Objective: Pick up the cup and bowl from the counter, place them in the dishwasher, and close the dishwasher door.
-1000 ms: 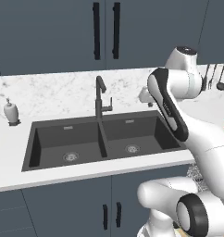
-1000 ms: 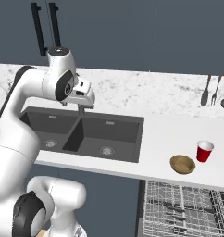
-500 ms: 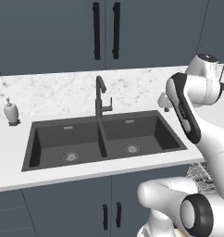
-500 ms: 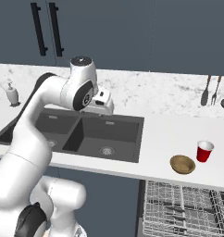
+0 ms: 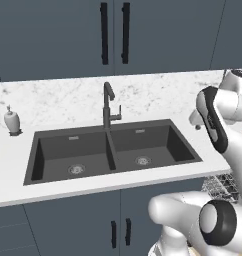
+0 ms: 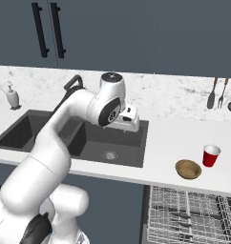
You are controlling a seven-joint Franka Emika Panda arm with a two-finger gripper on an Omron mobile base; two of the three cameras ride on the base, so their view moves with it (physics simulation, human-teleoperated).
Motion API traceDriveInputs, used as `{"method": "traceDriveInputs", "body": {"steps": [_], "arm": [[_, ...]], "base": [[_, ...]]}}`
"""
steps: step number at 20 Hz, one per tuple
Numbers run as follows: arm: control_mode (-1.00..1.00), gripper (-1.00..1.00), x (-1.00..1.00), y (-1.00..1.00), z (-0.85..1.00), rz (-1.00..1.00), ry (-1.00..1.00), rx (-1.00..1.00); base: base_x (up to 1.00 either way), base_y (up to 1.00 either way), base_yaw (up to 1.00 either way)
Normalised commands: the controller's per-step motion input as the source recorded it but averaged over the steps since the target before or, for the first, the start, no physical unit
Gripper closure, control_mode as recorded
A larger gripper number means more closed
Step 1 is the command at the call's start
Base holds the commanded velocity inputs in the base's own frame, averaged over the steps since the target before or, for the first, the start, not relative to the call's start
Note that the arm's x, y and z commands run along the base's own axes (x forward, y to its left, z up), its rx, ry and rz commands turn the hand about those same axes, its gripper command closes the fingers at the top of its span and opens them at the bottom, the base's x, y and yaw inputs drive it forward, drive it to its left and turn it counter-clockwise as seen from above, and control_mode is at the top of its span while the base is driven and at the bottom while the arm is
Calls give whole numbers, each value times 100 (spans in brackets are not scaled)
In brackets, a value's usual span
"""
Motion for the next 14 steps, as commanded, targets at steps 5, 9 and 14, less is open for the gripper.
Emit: {"method": "traceDriveInputs", "body": {"steps": [5, 9, 14], "arm": [[-100, -100, 42, -68, -22, 0, 9, 0], [-100, -100, 41, -60, -19, 0, 8, 0], [-100, -100, 15, -27, -23, 0, 4, -1]], "base": [[0, 0, 0], [0, 0, 0], [0, 0, 0]]}}
